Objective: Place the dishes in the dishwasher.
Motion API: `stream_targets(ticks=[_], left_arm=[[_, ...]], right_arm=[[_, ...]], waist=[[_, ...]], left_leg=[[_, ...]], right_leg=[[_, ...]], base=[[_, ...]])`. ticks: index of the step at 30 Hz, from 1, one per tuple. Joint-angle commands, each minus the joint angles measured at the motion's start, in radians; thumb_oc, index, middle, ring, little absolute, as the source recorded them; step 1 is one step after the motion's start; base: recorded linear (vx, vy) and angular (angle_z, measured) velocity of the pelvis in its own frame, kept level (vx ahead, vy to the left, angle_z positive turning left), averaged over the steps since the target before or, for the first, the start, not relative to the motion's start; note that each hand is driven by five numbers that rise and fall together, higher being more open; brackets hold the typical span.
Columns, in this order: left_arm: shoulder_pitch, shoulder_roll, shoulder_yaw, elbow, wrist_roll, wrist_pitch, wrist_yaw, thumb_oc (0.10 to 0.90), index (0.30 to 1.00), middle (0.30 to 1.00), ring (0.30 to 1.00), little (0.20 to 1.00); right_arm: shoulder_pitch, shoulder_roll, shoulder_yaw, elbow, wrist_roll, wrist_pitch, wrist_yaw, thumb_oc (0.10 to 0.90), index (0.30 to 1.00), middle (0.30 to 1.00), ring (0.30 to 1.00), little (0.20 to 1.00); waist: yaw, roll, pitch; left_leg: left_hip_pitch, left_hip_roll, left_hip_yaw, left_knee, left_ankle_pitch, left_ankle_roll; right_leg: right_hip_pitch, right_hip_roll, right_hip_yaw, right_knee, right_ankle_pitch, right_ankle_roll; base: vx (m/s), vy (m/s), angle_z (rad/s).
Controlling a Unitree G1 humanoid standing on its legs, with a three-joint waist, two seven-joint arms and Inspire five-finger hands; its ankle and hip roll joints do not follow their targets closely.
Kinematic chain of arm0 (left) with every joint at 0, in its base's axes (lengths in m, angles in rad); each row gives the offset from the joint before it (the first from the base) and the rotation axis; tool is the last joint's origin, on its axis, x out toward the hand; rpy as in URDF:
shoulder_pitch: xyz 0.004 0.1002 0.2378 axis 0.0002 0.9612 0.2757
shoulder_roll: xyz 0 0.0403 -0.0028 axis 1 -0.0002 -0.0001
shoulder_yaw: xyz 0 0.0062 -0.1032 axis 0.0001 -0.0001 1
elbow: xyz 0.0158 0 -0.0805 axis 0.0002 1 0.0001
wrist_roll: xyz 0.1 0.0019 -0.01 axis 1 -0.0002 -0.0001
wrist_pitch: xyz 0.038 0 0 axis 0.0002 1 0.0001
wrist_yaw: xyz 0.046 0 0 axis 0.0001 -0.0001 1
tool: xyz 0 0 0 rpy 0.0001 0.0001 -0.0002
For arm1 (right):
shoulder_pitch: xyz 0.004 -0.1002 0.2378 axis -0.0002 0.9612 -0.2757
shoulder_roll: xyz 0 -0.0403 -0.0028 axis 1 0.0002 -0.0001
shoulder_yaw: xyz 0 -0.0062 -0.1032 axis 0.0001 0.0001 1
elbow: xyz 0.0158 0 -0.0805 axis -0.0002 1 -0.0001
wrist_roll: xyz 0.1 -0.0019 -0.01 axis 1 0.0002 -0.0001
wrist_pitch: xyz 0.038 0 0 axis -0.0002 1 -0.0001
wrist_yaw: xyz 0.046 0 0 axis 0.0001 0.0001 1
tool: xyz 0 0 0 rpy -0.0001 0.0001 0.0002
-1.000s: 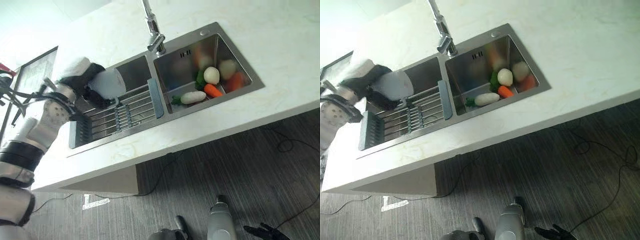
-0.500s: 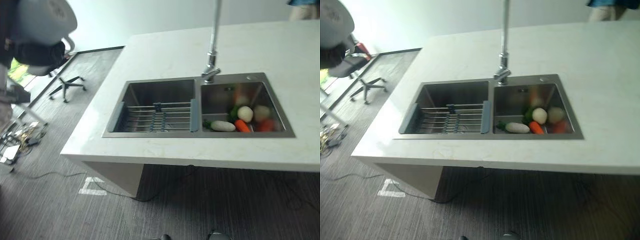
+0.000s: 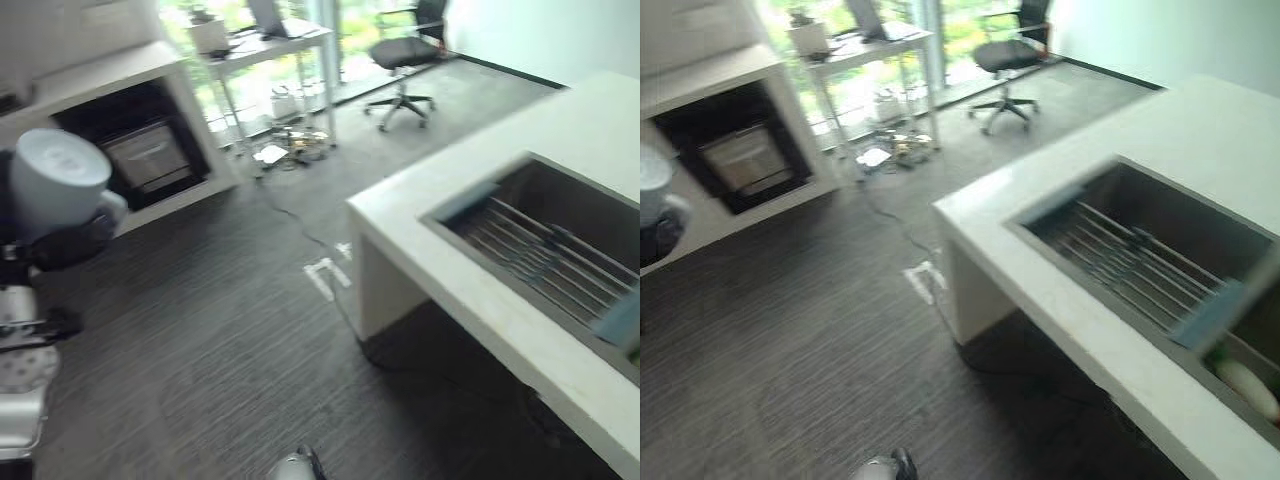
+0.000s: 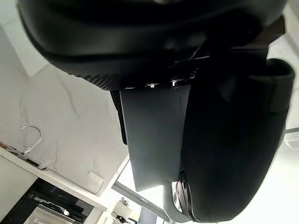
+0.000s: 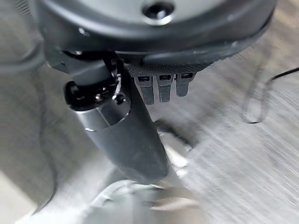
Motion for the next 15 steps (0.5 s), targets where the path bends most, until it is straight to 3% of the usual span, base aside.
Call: stream_targets(ticks=[1,5,8,9,10,11,12,13,15], left_arm=[[-0.143,0.028,0.053,-0.045,0.068,-0.048,0.020,0.400,0.300,0.300,0.300,0.300],[-0.180,-0.062,-0.029,-0.070,0.111,-0.043,0.023,0.400,0.300,0.300,0.300,0.300],[-0.204,-0.099,-0.092,-0.062,0.136,-0.085,-0.020,0.400,0.300,0.300,0.300,0.300],[-0.228,-0.109,-0.143,-0.055,0.155,-0.110,-0.063,0.400,0.300,0.300,0.300,0.300],[-0.240,-0.110,-0.164,-0.051,0.155,-0.113,-0.071,0.400,0.300,0.300,0.300,0.300],[-0.263,-0.110,-0.200,-0.044,0.157,-0.114,-0.074,0.400,0.300,0.300,0.300,0.300],[-0.287,-0.111,-0.229,-0.038,0.158,-0.112,-0.073,0.400,0.300,0.300,0.300,0.300],[-0.324,-0.115,-0.270,-0.030,0.169,-0.108,-0.068,0.400,0.300,0.300,0.300,0.300],[-0.361,-0.125,-0.315,-0.022,0.192,-0.095,-0.063,0.400,0.300,0.300,0.300,0.300]], right_arm=[[-0.075,0.056,-0.004,-0.070,0.095,-0.017,0.038,0.800,0.900,0.900,0.900,0.900],[-0.074,0.098,0.020,-0.135,0.132,-0.017,-0.020,0.800,0.900,0.900,0.900,0.900],[-0.060,0.130,0.022,-0.191,0.157,-0.015,-0.062,0.800,0.900,0.900,0.900,0.900],[-0.057,0.140,0.013,-0.190,0.163,-0.025,-0.060,0.800,0.900,0.900,0.900,0.900],[-0.058,0.140,0.014,-0.185,0.169,-0.028,-0.059,0.800,0.900,0.900,0.900,0.900],[-0.061,0.142,0.015,-0.174,0.178,-0.034,-0.056,0.800,0.900,0.900,0.900,0.900],[-0.067,0.142,0.016,-0.163,0.186,-0.041,-0.052,0.800,0.900,0.900,0.900,0.900],[-0.076,0.138,0.020,-0.144,0.203,-0.050,-0.048,0.800,0.900,0.900,0.900,0.900],[-0.084,0.133,0.019,-0.119,0.204,-0.050,-0.032,0.800,0.900,0.900,0.900,0.900]], waist=[[-0.030,0.037,-0.006],[-0.006,0.028,-0.020],[-0.017,0.028,-0.011],[-0.047,0.020,0.006],[-0.062,0.015,0.011],[-0.085,0.012,0.019],[-0.103,0.022,0.030],[-0.125,0.021,0.036],[-0.144,0.003,0.043]], left_leg=[[-0.013,0.019,-0.122,-0.025,-0.051,-0.069],[-0.015,-0.050,-0.148,-0.025,-0.090,-0.027],[0.000,-0.108,-0.203,-0.025,-0.122,0.019],[0.018,-0.150,-0.243,-0.025,-0.153,0.054],[0.022,-0.161,-0.263,-0.025,-0.160,0.058],[0.028,-0.175,-0.298,-0.025,-0.167,0.060],[0.021,-0.168,-0.317,-0.025,-0.150,0.063],[0.020,-0.177,-0.355,-0.025,-0.154,0.057],[0.012,-0.202,-0.380,-0.025,-0.162,0.060]], right_leg=[[0.056,0.068,-0.003,-0.116,0.023,0.026],[0.103,0.072,-0.007,-0.116,0.010,0.023],[0.134,0.116,0.032,-0.082,0.042,0.009],[0.070,0.120,0.123,0.047,0.055,0.027],[0.049,0.146,0.164,0.043,0.053,0.030],[0.022,0.194,0.223,0.016,0.044,0.028],[0.000,0.234,0.242,-0.019,0.054,0.010],[-0.011,0.261,0.296,-0.115,0.060,0.005],[-0.083,0.236,0.377,-0.116,0.072,0.026]], base=[[0.10,0.252,0.61],[0.15,0.270,0.10],[0.22,0.269,0.58],[0.18,0.184,1.11],[0.14,0.081,1.21],[-0.02,-0.067,1.22],[-0.05,-0.116,1.25],[-0.09,-0.150,1.29],[0.01,-0.146,1.26]])
